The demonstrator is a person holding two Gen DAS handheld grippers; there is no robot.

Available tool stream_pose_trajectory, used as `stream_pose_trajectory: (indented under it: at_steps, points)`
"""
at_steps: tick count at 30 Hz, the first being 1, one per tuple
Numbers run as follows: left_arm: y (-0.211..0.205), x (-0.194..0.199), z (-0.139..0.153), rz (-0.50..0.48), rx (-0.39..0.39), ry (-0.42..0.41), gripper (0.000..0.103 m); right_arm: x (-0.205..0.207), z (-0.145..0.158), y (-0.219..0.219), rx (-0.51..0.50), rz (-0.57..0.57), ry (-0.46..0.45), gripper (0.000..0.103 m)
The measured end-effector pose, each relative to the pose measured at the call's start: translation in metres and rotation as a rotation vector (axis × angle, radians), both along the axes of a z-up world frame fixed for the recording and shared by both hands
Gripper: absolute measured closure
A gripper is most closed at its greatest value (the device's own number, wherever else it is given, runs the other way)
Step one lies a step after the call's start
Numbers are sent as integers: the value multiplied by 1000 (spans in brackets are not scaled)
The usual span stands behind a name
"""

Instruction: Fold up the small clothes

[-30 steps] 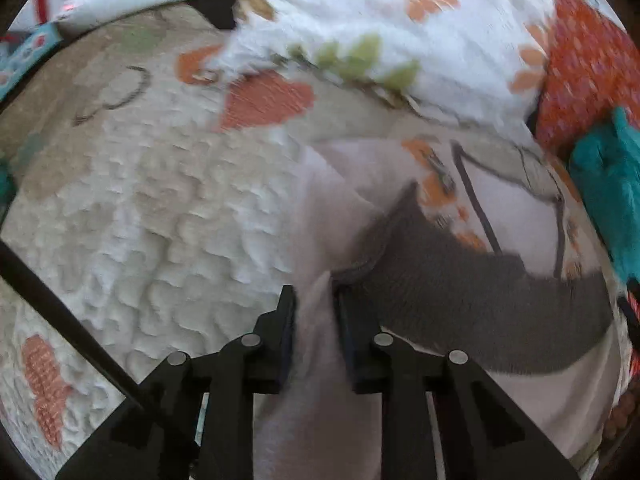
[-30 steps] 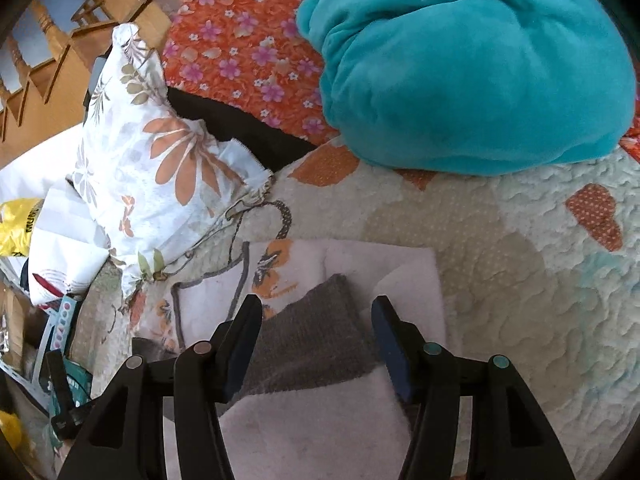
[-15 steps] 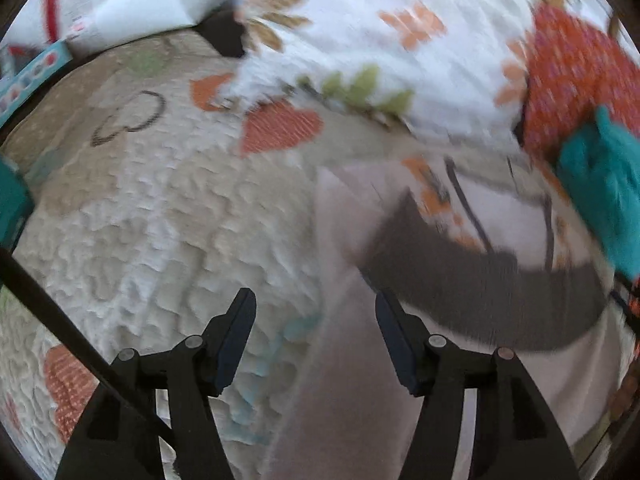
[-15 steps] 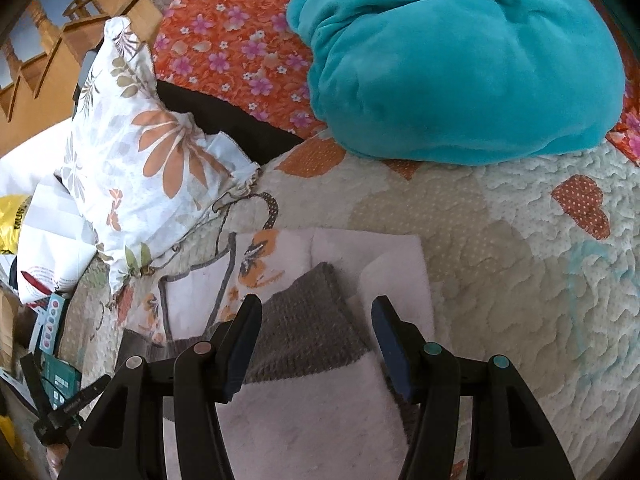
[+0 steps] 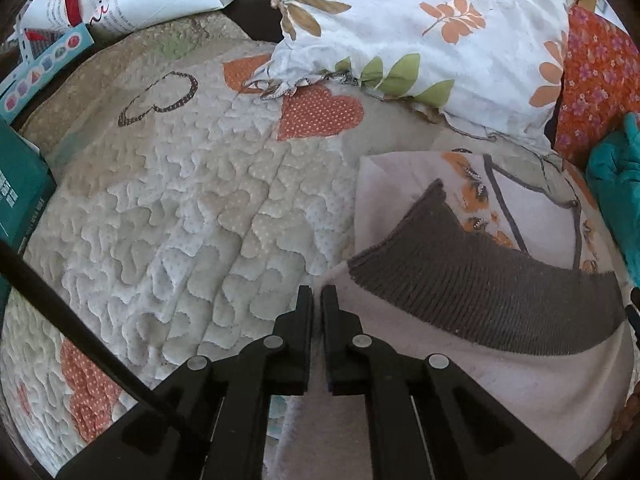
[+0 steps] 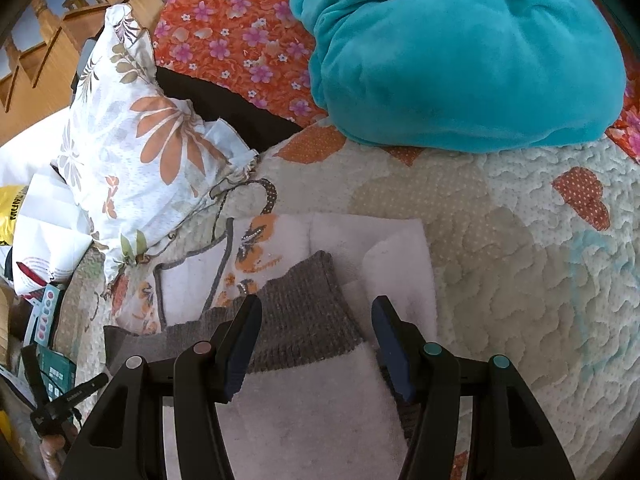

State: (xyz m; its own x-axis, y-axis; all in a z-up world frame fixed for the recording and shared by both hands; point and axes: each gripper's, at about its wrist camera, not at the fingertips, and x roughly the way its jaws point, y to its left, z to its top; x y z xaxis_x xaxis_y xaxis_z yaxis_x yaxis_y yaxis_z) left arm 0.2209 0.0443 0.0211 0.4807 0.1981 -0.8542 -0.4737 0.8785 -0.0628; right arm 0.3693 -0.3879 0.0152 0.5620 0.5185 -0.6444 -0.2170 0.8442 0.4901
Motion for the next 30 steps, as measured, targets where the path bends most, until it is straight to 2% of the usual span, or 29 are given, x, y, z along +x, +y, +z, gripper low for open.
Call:
stream_pose_trajectory:
  at_steps: [2, 4, 7, 8, 13, 15, 20, 22, 24, 25, 26, 27, 28, 29, 30]
  points:
    - [4, -6, 5, 23, 15, -11, 93, -4, 4, -2, -2, -7, -9, 41]
    - [15, -17, 13, 72, 18, -33, 82, -11, 8, -6, -7, -12, -19, 41]
    - [30, -34, 23, 108, -20, -63, 68, -22, 14, -13, -15, -18, -28, 41]
    - [33, -40, 25, 117, -31, -69, 66, -27, 17, -18, -19, -23, -31, 40]
    - [28, -65, 23, 75, -63, -77, 43, -55, 25, -38, -48, -46, -23, 36]
    - [21, -73, 16, 35, -67, -53, 39, -67, 26, -46, -82, -43, -27, 35]
    - [10, -79, -4, -42, -121, -6, 39, -91, 16, -65, -178, -20, -12, 33]
    - [6, -76, -11, -66, -171, 1, 36, -101, 8, -75, -175, 1, 15, 33]
    - [1, -72, -16, -76, -186, 9, 36, -106, -1, -78, -133, 29, 50, 31]
    - [-4, -70, -16, -82, -163, 17, 41, -108, -8, -78, -99, 54, 79, 31]
    - [-6, -67, -15, -94, -159, 23, 54, -110, -16, -75, -65, 82, 112, 31]
    - [-9, -64, -14, -117, -174, 28, 93, -112, -23, -71, -42, 106, 136, 31]
    - [-12, -62, -13, -132, -199, 40, 97, -114, -31, -61, -22, 149, 160, 31]
    - [-12, -63, -10, -108, -178, 42, 97, -115, -35, -53, -20, 181, 171, 34]
    - [-12, -65, -6, -92, -158, 35, 97, -118, -36, -42, -48, 202, 158, 47]
